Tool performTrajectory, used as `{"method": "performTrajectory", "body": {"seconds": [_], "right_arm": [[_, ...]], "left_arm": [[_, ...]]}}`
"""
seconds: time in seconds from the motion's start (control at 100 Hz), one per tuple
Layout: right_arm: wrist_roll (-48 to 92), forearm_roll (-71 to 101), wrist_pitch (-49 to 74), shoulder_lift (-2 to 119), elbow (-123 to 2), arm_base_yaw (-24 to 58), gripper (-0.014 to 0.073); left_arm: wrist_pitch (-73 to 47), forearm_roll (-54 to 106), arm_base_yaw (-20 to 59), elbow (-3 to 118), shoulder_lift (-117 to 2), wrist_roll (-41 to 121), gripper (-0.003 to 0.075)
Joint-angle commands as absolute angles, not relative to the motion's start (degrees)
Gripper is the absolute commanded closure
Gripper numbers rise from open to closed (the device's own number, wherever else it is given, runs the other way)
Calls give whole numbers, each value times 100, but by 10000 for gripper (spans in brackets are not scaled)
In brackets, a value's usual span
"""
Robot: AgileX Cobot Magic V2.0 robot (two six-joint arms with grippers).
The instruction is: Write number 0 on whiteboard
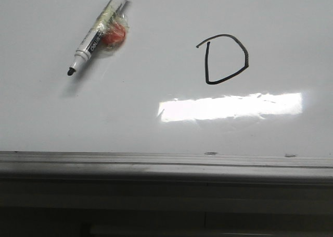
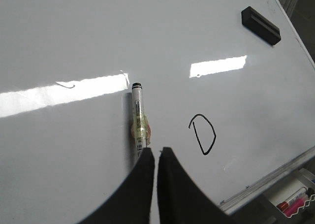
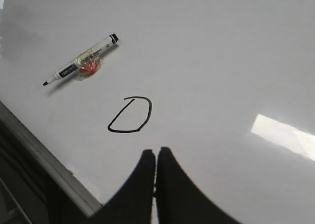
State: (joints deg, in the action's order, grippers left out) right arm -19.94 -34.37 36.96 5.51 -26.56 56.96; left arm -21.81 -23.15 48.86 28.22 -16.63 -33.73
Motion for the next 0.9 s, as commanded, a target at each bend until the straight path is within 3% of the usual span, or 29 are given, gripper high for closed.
{"method": "performTrajectory", "body": {"seconds": [0.0,0.13,0.3,0.43,0.56,0.69,0.89], "right_arm": [[-1992,-3662,3298,619,-2786,5656,641],[-1992,-3662,3307,619,-2786,5656,641],[-1992,-3662,3307,619,-2786,5656,641],[-1992,-3662,3307,619,-2786,5656,641],[-1992,-3662,3310,619,-2786,5656,641],[-1992,-3662,3310,619,-2786,5656,641],[-1992,-3662,3342,619,-2786,5656,641]], "left_arm": [[-1807,-2328,4931,2942,-1711,-3391,740],[-1699,-2364,4527,2591,-1711,-2187,740],[-380,-1112,3113,1320,-1410,457,740],[249,-150,1950,477,-1071,695,740],[0,148,1053,-92,-648,685,740],[-1502,166,562,-197,-120,685,740],[-1520,239,245,-214,153,685,740]]}}
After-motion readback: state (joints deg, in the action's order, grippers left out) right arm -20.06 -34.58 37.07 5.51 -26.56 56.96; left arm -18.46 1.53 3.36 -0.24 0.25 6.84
